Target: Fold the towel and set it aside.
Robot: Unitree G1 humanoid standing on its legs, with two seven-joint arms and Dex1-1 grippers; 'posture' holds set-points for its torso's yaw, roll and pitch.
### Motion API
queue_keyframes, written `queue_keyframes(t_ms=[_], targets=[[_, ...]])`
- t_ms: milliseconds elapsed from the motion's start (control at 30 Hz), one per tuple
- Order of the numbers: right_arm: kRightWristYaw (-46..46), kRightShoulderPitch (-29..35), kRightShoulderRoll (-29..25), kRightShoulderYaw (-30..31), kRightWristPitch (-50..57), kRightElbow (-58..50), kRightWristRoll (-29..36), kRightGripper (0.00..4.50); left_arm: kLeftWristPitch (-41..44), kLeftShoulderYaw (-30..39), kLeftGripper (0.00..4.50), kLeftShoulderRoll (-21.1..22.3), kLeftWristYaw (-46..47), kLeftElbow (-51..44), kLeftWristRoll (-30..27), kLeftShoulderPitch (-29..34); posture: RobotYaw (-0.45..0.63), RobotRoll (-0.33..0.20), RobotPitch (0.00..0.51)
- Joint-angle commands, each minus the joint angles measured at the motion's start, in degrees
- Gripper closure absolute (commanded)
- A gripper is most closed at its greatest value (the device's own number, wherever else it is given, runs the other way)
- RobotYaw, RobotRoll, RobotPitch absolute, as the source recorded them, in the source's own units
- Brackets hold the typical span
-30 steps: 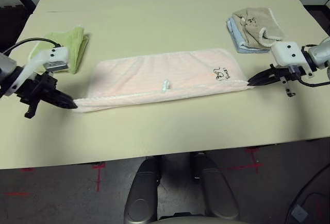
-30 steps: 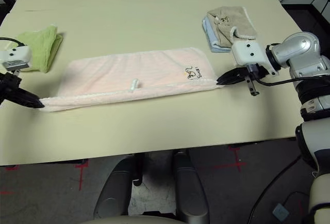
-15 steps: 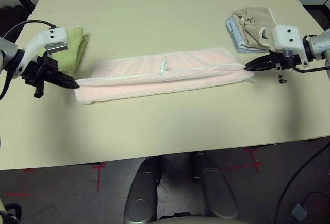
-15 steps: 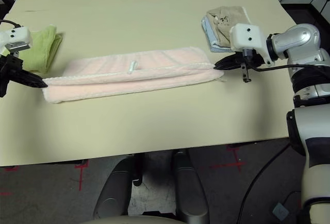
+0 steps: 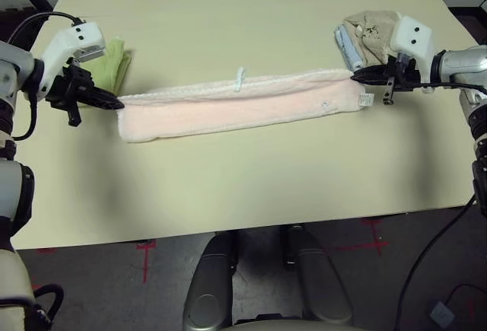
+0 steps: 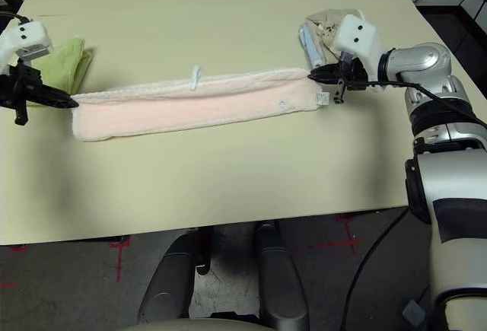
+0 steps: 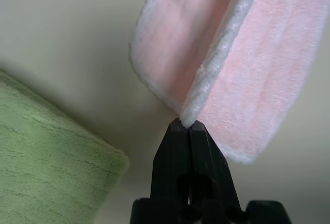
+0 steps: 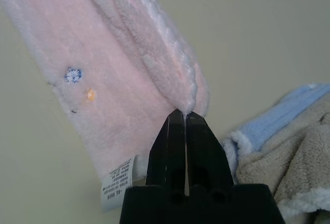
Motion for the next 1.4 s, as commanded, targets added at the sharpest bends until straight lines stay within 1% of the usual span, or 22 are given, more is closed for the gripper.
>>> queue_keyframes(t_ms=[33, 133, 200, 467, 700, 867, 900, 967, 1067, 1100, 1233, 1300, 1333, 1400], targets=[[-3.38, 0.88, 0.67, 0.12, -0.02, 0.39, -2.33, 4.5, -1.12, 1.91, 4.48, -1.42, 3.6, 1.64, 2.53, -0.56, 0.06, 0.0, 0.292], [-5.02, 1.64, 1.3, 0.1, 0.2, 0.39, -3.5, 4.5, -1.94, 3.23, 4.48, -2.77, 6.43, 2.38, 3.72, -0.93, 0.06, 0.0, 0.294], [-5.76, 1.99, 1.59, 0.12, 0.31, 0.32, -4.15, 4.5, -2.29, 3.75, 4.48, -3.05, 6.55, 2.84, 4.44, -1.1, 0.06, 0.0, 0.297], [-8.22, 2.36, 3.28, -0.29, 1.33, 0.08, -5.06, 4.5, -3.82, 4.08, 4.48, -2.74, 6.06, 3.35, 7.77, -0.86, 0.06, 0.0, 0.297], [-12.24, 1.75, 4.14, -0.23, 1.87, 0.46, -6.41, 4.5, -3.94, 5.26, 4.48, -3.24, 6.18, 3.62, 8.25, -0.32, 0.06, 0.0, 0.3], [-12.59, 1.66, 4.44, -0.38, 1.94, 0.51, -6.6, 4.5, -4.88, 6.1, 4.48, -3.72, 7.61, 3.66, 8.72, 0.35, 0.06, 0.0, 0.301], [-12.71, 1.7, 4.5, -0.36, 1.71, 0.34, -6.64, 4.43, -5.13, 6.07, 4.29, -3.76, 8.15, 3.66, 8.98, 0.48, 0.06, 0.0, 0.304], [-12.99, 1.57, 4.75, -0.73, 1.53, 0.13, -6.27, 3.9, -4.87, 6.2, 3.81, -3.76, 7.46, 3.63, 9.03, 0.6, 0.06, 0.0, 0.303], [-12.72, 1.2, 5.1, -1.82, 1.46, -0.27, -4.95, 2.95, -5.27, 6.88, 2.78, -3.58, 8.74, 3.51, 9.02, 0.49, 0.05, 0.0, 0.302], [-12.78, 0.98, 5.14, -2.42, 1.52, -0.46, -4.29, 2.55, -5.31, 7.47, 2.37, -3.43, 9.16, 3.35, 8.59, 0.26, 0.05, 0.0, 0.301], [-13.53, 0.07, 5.21, -7.52, 1.4, -1.47, 0.42, 1.11, -6.4, 12.44, 0.85, -2.88, 10.82, 1.81, 4.98, -0.84, 0.06, 0.0, 0.297], [-11.0, 0.26, 5.4, -11.28, 1.89, -2.85, 4.82, 0.38, -5.59, 16.8, 0.05, -3.29, 10.04, 0.15, 1.07, -1.56, 0.06, 0.0, 0.297], [-9.01, 0.45, 5.57, -13.46, 3.47, -3.94, 7.7, 0.03, -3.79, 19.5, 0.0, -3.91, 10.27, -0.75, -1.45, -2.0, 0.06, 0.0, 0.293], [-4.82, 1.21, 5.78, -17.04, 9.33, -6.86, 13.12, 0.03, -1.0, 24.1, 0.0, -4.96, 9.22, -3.45, -6.32, -1.57, 0.06, 0.0, 0.292]])
